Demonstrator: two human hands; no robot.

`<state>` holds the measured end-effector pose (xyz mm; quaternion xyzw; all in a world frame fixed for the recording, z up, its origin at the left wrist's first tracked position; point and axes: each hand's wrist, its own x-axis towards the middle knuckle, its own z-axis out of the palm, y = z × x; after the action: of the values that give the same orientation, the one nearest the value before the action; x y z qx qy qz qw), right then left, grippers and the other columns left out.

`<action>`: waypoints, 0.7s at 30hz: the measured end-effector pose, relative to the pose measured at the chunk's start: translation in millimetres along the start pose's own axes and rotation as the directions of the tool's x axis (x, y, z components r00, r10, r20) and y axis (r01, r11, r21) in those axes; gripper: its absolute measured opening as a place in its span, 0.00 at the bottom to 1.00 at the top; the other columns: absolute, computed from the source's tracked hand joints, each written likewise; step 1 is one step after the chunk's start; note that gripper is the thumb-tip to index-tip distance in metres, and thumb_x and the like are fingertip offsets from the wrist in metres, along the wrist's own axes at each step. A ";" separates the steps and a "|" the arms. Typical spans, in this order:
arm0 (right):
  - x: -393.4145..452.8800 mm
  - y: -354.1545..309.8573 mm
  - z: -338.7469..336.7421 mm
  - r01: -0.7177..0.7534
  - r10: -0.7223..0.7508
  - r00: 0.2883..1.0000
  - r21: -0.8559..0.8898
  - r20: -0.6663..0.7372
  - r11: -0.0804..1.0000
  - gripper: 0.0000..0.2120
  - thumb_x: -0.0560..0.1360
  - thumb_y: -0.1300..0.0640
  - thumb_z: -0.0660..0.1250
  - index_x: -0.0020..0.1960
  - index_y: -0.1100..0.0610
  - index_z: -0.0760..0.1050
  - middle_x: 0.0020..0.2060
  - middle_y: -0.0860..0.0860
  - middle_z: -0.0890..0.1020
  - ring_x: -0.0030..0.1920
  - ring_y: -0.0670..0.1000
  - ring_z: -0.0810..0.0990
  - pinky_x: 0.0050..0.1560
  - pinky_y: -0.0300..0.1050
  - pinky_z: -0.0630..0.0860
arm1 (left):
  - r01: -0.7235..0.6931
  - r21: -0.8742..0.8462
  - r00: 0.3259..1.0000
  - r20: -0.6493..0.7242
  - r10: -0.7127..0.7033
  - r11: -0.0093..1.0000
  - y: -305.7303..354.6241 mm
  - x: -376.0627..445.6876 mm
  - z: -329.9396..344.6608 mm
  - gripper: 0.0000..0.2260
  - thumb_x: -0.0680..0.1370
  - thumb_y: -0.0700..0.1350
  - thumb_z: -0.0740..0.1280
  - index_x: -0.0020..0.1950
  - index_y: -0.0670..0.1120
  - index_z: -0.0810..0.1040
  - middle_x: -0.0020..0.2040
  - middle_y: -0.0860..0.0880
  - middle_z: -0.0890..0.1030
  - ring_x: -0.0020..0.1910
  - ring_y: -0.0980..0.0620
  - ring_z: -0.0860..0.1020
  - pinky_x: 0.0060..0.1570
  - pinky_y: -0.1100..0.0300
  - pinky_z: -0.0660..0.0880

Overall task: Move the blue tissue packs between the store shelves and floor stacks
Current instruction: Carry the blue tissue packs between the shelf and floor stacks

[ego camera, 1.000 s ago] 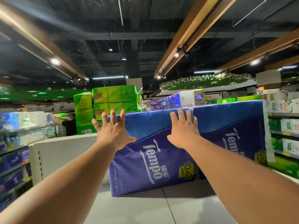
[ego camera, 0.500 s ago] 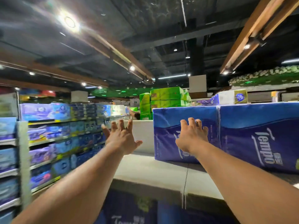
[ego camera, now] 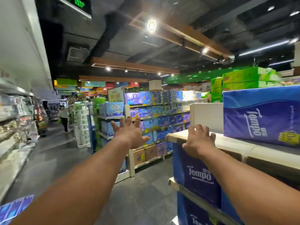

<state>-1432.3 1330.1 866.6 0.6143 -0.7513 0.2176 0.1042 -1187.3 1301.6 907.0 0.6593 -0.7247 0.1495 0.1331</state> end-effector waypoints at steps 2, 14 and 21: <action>-22.6 -31.9 -1.0 0.054 -0.054 0.999 0.015 0.007 0.998 0.33 0.74 0.45 0.65 0.74 0.51 0.58 0.74 0.56 0.60 0.73 0.61 0.56 0.69 0.63 0.59 | 0.051 0.038 0.999 -0.006 -0.050 0.998 -37.1 -33.5 -10.1 0.45 0.75 0.73 0.59 0.82 0.54 0.41 0.82 0.43 0.46 0.80 0.36 0.44 0.72 0.28 0.40; -236.4 -225.6 30.2 0.354 -0.379 0.913 0.173 0.147 0.919 0.29 0.74 0.47 0.66 0.72 0.52 0.60 0.72 0.56 0.62 0.73 0.61 0.57 0.70 0.66 0.59 | 0.322 0.202 0.933 0.101 -0.347 0.925 -232.0 -289.2 -9.8 0.45 0.73 0.75 0.60 0.81 0.53 0.47 0.79 0.42 0.58 0.77 0.38 0.56 0.72 0.29 0.51; -351.4 -305.8 65.8 0.481 -0.529 0.804 0.225 0.273 0.847 0.29 0.74 0.48 0.64 0.73 0.53 0.61 0.72 0.56 0.63 0.73 0.62 0.57 0.67 0.63 0.61 | 0.438 0.298 0.831 0.225 -0.508 0.848 -300.8 -425.8 17.7 0.45 0.74 0.75 0.59 0.82 0.53 0.47 0.81 0.43 0.53 0.79 0.37 0.50 0.73 0.32 0.50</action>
<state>-1050.3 1562.6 720.3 0.8254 -0.5489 0.1316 -0.0118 -847.3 1658.8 737.1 0.8445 -0.5264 0.0957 -0.0223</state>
